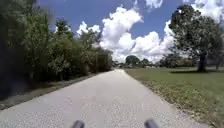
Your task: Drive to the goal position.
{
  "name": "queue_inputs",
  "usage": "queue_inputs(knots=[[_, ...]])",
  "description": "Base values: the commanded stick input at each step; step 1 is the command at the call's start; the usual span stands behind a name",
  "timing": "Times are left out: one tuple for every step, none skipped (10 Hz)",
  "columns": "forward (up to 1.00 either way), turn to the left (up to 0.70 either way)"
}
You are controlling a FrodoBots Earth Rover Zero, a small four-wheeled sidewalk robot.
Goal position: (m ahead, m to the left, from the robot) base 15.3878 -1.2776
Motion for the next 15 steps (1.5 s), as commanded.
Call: queue_inputs(knots=[[0.5,0.0],[0.5,0.0],[0.5,0.0],[0.5,0.0],[0.5,0.0],[0.5,0.0],[0.5,0.0],[0.5,0.0],[0.5,0.0],[0.5,0.0],[0.5,0.0],[0.5,0.0],[0.5,0.0],[0.5,0.0],[0.5,0.0]])
